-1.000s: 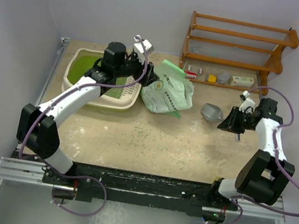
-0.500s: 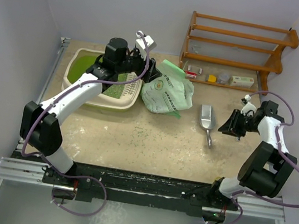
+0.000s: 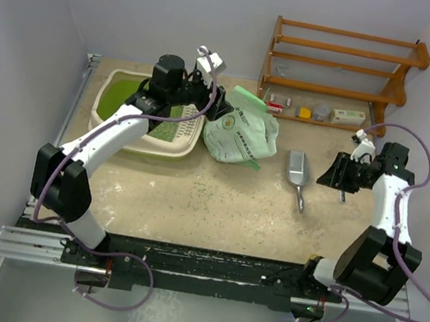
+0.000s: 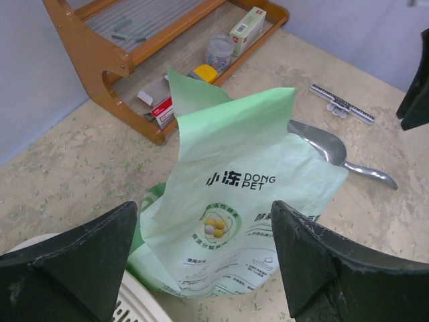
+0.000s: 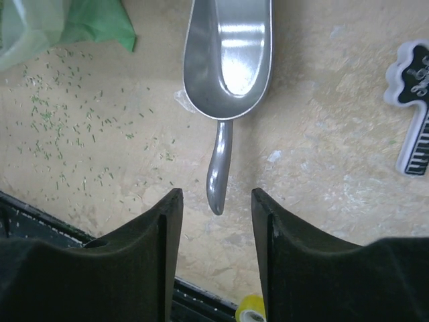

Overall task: Fill the litter box with clean litter
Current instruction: Place the spatula at the center of the board.

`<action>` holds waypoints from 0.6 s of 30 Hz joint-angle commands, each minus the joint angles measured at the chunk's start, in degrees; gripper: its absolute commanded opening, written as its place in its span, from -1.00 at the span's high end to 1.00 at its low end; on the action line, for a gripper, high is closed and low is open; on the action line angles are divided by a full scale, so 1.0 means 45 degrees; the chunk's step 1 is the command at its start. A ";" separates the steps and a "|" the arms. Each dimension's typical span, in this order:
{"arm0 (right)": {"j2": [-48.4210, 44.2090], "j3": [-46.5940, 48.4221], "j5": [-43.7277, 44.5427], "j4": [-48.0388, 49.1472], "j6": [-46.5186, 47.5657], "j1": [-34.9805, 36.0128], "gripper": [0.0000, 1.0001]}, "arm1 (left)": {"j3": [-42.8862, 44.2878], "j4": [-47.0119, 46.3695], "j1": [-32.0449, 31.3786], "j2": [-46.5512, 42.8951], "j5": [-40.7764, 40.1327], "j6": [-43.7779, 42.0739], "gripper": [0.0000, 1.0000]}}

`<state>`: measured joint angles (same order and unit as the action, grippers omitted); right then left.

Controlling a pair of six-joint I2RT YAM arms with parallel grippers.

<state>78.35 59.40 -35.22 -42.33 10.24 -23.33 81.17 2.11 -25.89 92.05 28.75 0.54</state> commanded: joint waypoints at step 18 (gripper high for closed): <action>-0.0087 0.2563 -0.2204 -0.2084 0.1413 0.0439 -0.27 | 0.1606 -0.2433 0.0231 0.2377 0.2010 0.0278 -0.74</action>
<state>76.14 69.19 -44.58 -49.84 17.12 -22.79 83.68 -3.05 -25.12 101.14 33.19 -0.62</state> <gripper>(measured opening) 0.661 0.864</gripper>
